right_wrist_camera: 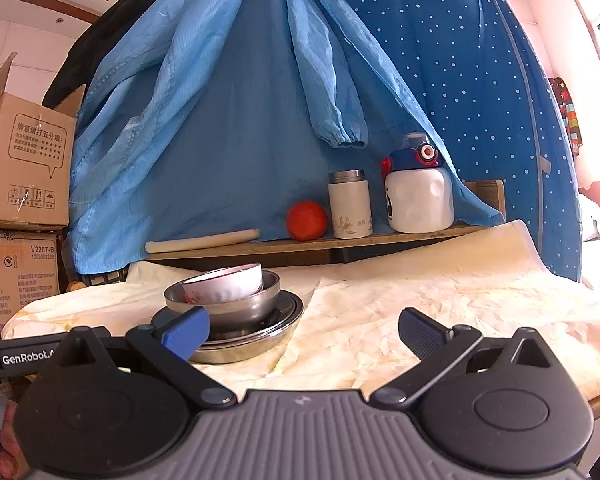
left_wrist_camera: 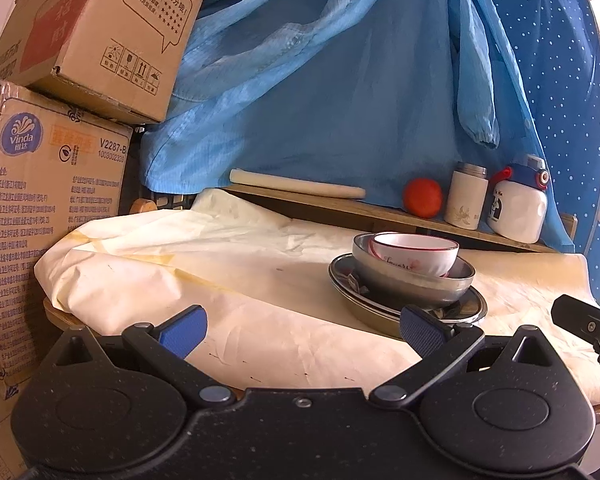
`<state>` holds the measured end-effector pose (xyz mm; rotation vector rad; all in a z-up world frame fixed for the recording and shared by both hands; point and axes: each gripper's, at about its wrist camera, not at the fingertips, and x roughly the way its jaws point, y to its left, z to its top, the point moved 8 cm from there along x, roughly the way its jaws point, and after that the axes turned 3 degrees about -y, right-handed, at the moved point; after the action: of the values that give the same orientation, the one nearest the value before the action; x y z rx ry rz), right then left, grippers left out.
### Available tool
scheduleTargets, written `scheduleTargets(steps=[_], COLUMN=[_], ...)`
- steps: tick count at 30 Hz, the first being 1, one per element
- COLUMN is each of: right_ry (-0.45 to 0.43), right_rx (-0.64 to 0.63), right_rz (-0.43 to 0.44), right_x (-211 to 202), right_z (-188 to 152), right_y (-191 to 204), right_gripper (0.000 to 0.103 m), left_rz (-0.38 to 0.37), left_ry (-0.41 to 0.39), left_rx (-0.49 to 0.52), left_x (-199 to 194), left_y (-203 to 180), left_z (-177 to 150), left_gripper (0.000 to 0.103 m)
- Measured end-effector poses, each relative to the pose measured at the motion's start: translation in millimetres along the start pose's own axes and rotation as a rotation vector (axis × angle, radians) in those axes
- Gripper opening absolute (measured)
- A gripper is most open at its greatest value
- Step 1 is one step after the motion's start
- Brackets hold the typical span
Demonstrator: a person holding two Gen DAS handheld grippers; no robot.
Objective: Organize plates and bowls
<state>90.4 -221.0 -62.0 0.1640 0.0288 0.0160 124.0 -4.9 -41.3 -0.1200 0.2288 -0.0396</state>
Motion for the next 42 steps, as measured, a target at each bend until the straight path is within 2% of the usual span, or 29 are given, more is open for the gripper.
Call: scheduleTargets(steps=[42], right_ry=[0.005], right_rx=[-0.009], right_rz=[0.007], right_x=[1.1], right_z=[-1.4], right_y=[1.5], right_gripper=[0.103], left_rz=[-0.005], left_ry=[0.013], left_rx=[0.052], left_x=[-0.6], left_y=[-5.0], left_z=[-2.9], left_gripper=[0.102])
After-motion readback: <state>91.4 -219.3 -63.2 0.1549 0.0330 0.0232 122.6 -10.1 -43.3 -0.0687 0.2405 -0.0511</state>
